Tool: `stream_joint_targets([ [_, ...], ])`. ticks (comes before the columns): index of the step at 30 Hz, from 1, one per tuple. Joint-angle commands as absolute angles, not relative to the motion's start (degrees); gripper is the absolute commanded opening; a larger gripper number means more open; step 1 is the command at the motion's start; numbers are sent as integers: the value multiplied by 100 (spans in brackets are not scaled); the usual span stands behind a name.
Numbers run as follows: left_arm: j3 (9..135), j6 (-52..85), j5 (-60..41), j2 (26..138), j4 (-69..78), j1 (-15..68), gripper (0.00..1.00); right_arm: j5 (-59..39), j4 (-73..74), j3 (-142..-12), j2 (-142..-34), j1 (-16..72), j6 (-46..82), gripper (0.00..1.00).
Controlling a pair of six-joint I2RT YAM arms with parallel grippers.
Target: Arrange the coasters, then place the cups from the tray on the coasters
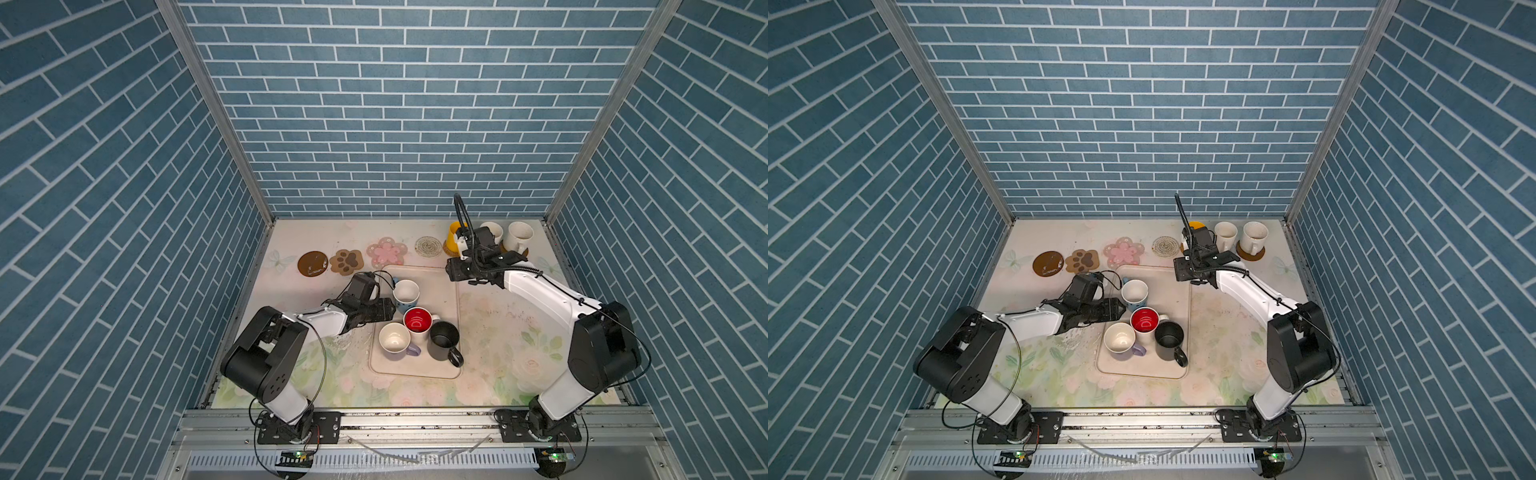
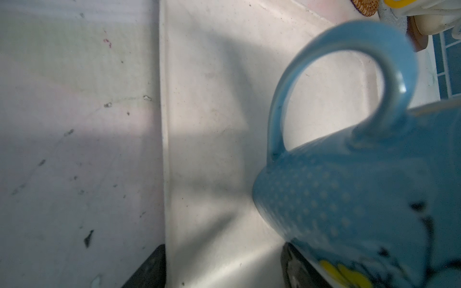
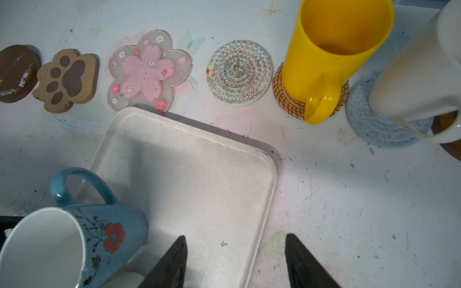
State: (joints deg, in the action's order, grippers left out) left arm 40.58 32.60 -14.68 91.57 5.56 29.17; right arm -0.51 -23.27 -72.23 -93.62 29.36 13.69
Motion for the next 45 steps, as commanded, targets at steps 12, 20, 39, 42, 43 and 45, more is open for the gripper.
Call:
stream_joint_targets([
  [12, 3387, 3374, -829, 8443, 309, 3098, 58, -773, -2493, -7713, -9967, 3276, 1450, 61],
  [20, 3287, 3409, -537, 8541, 110, 3109, 42, -801, -2706, -8073, -10207, 3383, 1454, 61],
  [39, 2805, 3555, -312, 8302, 203, 3365, 8, -1199, -2953, -8702, -10659, 3531, 1371, 61],
  [42, 2736, 3581, -251, 8216, 170, 3434, 3, -1285, -2972, -8784, -10752, 3551, 1354, 61],
  [43, 2706, 3594, -240, 8189, 168, 3451, 2, -1323, -2968, -8806, -10781, 3559, 1354, 61],
  [45, 2656, 3636, -229, 8100, 158, 3482, 0, -1392, -2985, -8852, -10851, 3577, 1345, 61],
])
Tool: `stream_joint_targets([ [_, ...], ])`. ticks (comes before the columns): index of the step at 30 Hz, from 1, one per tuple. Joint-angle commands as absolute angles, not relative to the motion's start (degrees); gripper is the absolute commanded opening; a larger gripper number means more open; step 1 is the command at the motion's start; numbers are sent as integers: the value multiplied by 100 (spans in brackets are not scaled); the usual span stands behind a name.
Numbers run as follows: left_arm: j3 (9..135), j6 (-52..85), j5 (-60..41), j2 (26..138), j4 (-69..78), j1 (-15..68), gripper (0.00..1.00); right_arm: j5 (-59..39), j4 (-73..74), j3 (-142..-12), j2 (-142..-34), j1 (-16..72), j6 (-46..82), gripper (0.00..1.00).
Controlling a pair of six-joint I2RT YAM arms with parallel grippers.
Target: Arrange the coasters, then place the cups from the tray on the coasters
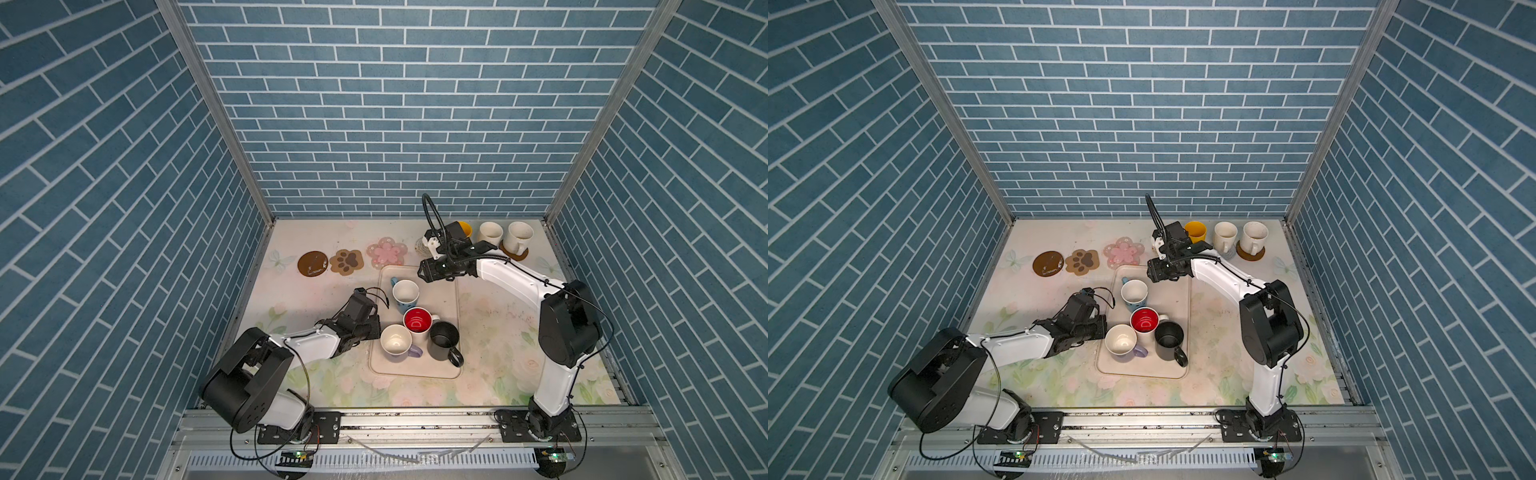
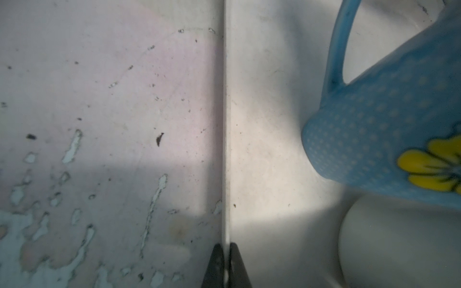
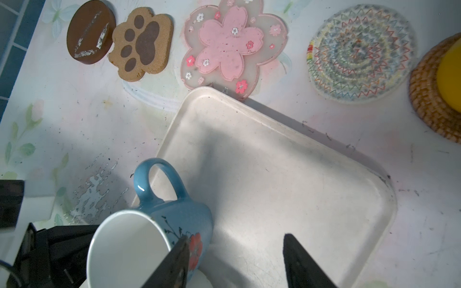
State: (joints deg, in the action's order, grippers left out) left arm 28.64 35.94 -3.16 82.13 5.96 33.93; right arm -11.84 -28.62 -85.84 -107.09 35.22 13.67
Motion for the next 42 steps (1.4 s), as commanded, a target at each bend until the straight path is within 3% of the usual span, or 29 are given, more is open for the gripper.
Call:
stream_joint_targets([
  [1, 2635, 3646, -229, 8059, 151, 3501, 0, -1413, -2993, -8874, -10884, 3581, 1340, 61],
  [7, 2601, 3700, -141, 7792, 7, 3605, 0, -1483, -3005, -8962, -11089, 3613, 1345, 60],
  [10, 2653, 3695, -71, 7704, -158, 3615, 7, -1551, -3006, -9068, -11207, 3621, 1362, 60],
  [18, 3156, 3471, 476, 6963, -1176, 3612, 60, -1914, -3139, -9668, -11799, 3664, 1219, 59],
  [26, 3812, 3141, 1154, 6219, -2344, 3611, 82, -1782, -3672, -10424, -12317, 3900, 877, 58],
  [32, 3977, 3026, 1351, 6008, -2787, 3608, 88, -1540, -3866, -10715, -12499, 4119, 718, 58],
  [42, 4162, 2931, 1503, 5660, -3027, 3596, 89, -1442, -4137, -11136, -12909, 4372, 510, 58],
])
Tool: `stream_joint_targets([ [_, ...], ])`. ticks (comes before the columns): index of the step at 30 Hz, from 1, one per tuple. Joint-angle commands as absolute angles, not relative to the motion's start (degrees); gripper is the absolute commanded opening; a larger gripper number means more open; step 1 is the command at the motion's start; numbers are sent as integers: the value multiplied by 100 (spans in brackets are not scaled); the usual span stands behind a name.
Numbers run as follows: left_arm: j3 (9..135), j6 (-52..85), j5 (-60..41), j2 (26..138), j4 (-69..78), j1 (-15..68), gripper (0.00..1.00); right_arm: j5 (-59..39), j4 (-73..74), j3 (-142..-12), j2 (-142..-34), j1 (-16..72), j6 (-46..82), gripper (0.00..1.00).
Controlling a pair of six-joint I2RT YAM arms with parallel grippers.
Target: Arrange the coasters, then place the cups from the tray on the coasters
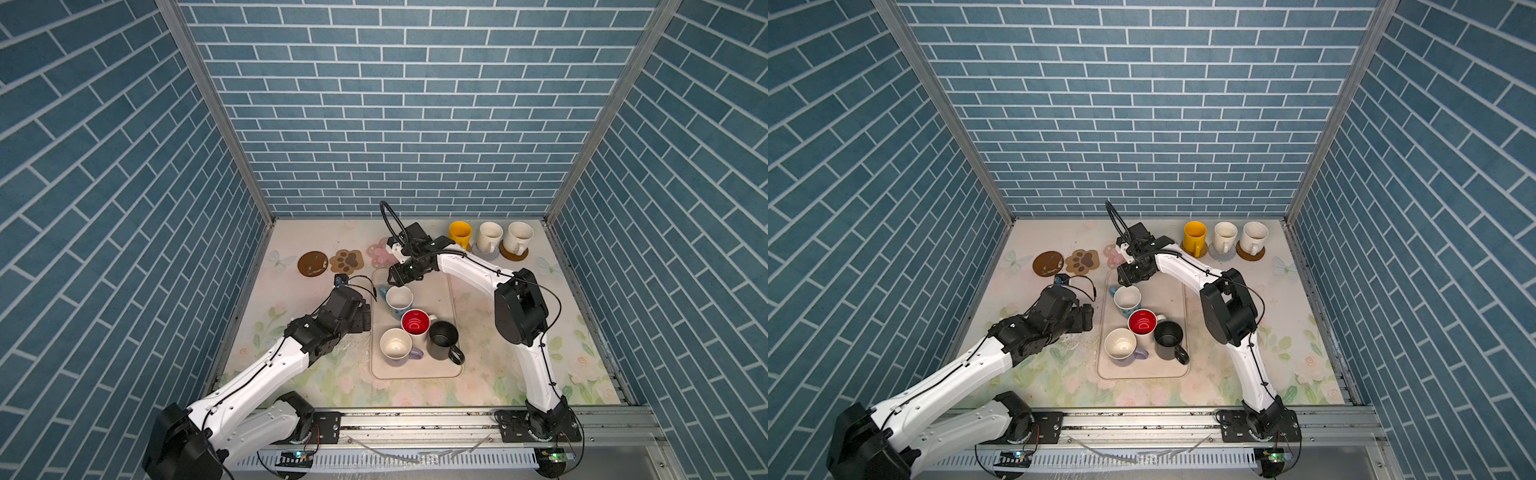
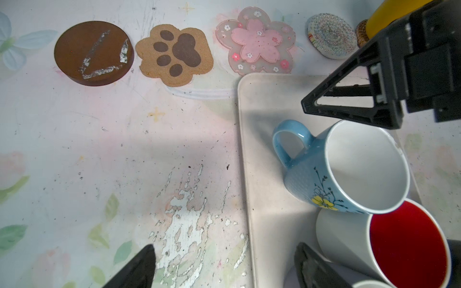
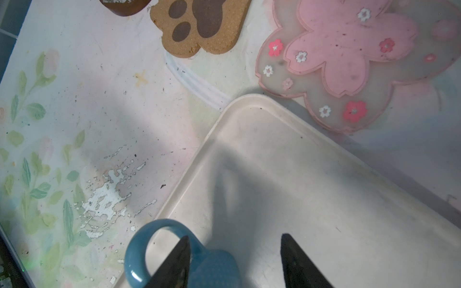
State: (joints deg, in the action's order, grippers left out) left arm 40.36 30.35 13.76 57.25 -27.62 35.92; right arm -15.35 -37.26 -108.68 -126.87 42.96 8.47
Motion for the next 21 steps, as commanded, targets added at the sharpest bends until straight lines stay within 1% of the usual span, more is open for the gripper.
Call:
stream_joint_targets([
  [1, 4174, 2927, 1505, 5650, -3040, 3595, 89, -1437, -4150, -11172, -12930, 4377, 516, 58],
  [6, 4198, 2807, 1460, 5709, -3037, 3596, 87, -1300, -4156, -11326, -12938, 4395, 571, 58],
  [10, 4434, 2628, 1310, 5980, -2989, 3573, 83, -1118, -4183, -11500, -12907, 4368, 563, 58],
  [12, 4674, 2549, 1088, 6233, -2978, 3476, 80, -1043, -4215, -11613, -12858, 4342, 577, 59],
  [16, 5293, 2411, 929, 6811, -3097, 3375, 78, -897, -4110, -11565, -12607, 4277, 695, 59],
  [21, 6082, 2285, 875, 7709, -3275, 3198, 75, -718, -3779, -10989, -11890, 4054, 899, 62],
])
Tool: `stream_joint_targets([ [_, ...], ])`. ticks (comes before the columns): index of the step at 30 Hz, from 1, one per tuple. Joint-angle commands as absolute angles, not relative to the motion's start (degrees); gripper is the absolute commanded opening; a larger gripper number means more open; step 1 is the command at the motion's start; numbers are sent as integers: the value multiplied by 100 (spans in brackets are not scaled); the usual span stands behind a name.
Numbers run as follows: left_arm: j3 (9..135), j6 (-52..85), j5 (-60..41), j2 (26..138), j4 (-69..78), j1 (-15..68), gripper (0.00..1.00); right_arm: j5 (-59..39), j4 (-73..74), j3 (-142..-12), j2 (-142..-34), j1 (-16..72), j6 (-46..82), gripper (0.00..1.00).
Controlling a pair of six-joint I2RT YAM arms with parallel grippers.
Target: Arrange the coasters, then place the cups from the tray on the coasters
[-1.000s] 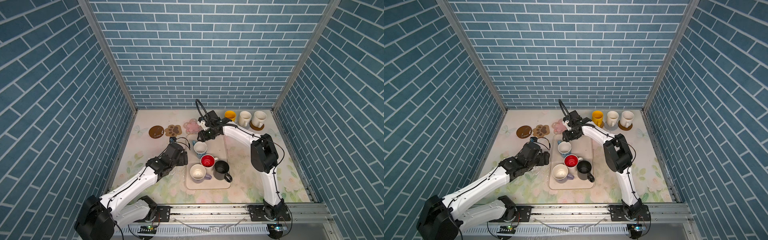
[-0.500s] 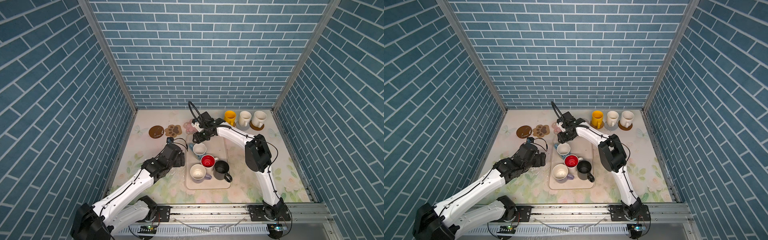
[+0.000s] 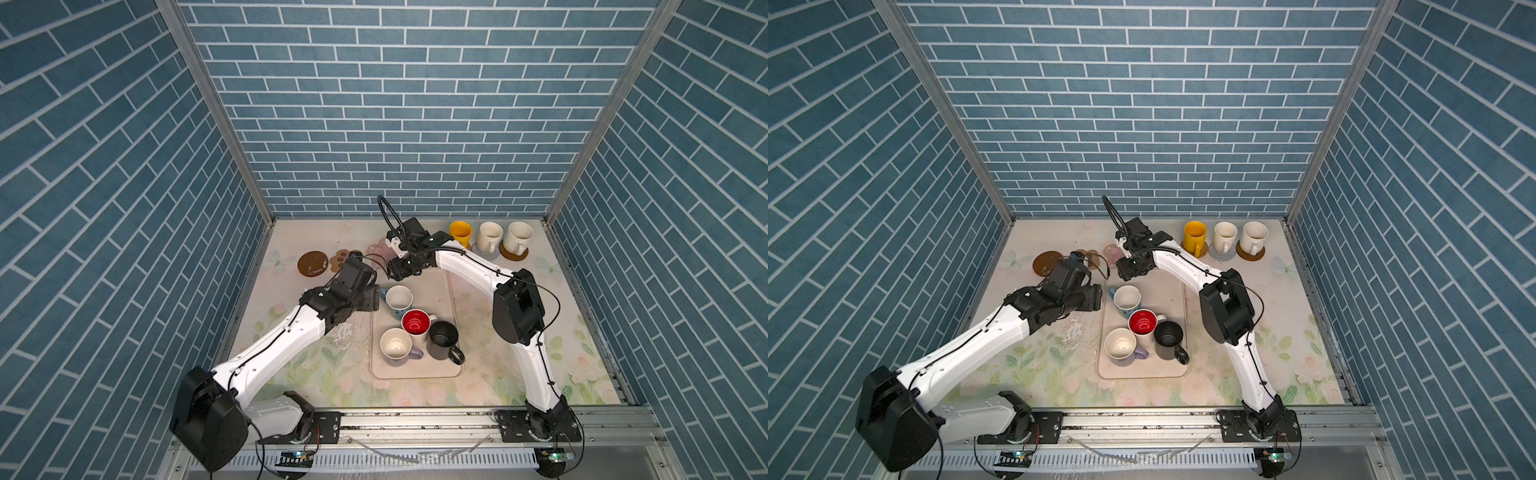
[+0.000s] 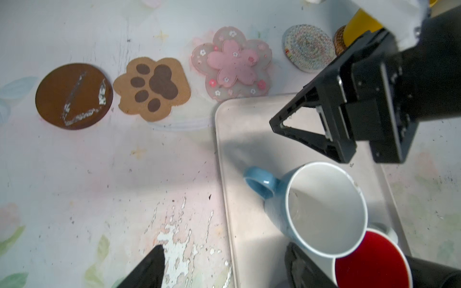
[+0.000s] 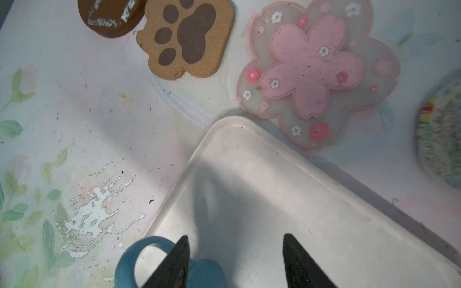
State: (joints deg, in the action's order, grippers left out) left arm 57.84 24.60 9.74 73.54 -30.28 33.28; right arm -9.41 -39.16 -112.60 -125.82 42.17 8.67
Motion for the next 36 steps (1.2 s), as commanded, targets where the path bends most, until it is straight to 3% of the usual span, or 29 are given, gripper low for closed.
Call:
stream_joint_targets([
  [1, 6179, 2284, 853, 7870, -3272, 3157, 74, -689, -3725, -10843, -11754, 3987, 943, 62],
  [8, 6774, 2242, 552, 8876, -3199, 3000, 71, -536, -3106, -9063, -10366, 3481, 1187, 62],
  [17, 7241, 2180, 392, 9679, -3198, 2830, 72, -251, -2612, -7322, -9017, 3436, 1386, 62],
  [36, 6289, 2354, 184, 9182, -2831, 2789, 68, -433, -2393, -6590, -8516, 3311, 1644, 62],
])
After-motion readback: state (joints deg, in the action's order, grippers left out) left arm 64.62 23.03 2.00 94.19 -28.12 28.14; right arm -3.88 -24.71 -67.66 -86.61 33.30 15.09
